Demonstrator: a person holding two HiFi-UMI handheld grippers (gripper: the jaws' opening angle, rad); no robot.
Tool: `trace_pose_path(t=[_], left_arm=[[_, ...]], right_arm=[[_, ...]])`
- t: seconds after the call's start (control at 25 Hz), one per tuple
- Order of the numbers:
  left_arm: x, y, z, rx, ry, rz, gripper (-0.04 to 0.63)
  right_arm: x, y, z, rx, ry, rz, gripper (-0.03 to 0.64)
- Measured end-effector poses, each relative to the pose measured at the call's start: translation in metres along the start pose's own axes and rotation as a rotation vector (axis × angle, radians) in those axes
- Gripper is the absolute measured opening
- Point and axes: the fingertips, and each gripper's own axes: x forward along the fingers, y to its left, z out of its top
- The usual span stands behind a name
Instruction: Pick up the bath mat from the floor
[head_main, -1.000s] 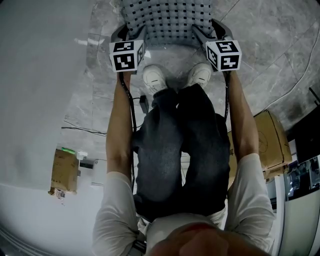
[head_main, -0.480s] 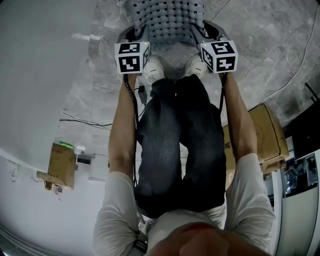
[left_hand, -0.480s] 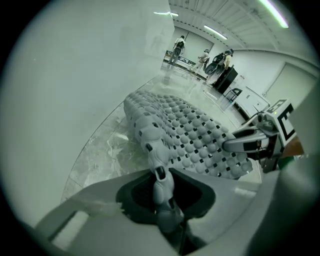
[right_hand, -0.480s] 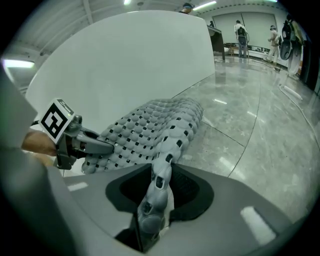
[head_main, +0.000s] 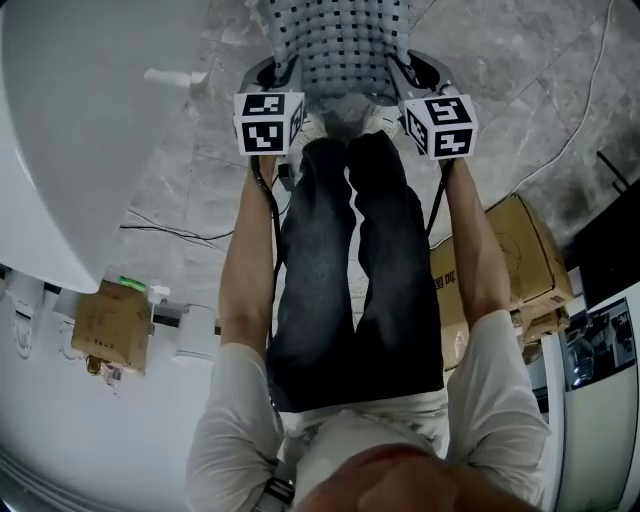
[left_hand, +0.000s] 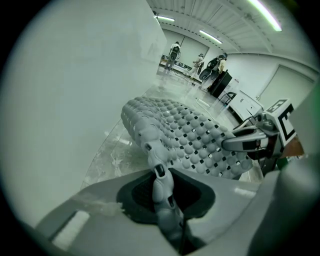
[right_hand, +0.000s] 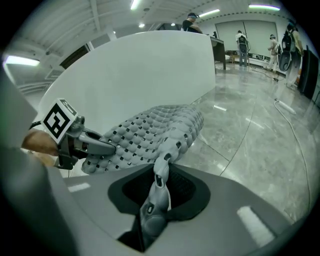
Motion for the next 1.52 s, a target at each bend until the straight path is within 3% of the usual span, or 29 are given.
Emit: trace_pose_path(t=[0.72, 1.52], left_arm=[[-0.191, -0.073, 0.105, 0.058, -0.148, -0.007, 0.058], [-0.461, -0.167, 0.27, 0.186, -0.464, -0.028, 0.055]], right_arm=[[-0.188, 0.064, 0.125, -0.112, -0.142, -0.044, 0.069], [-0.447, 0.154, 0.303, -0.207, -0.447, -0.137, 0.061]])
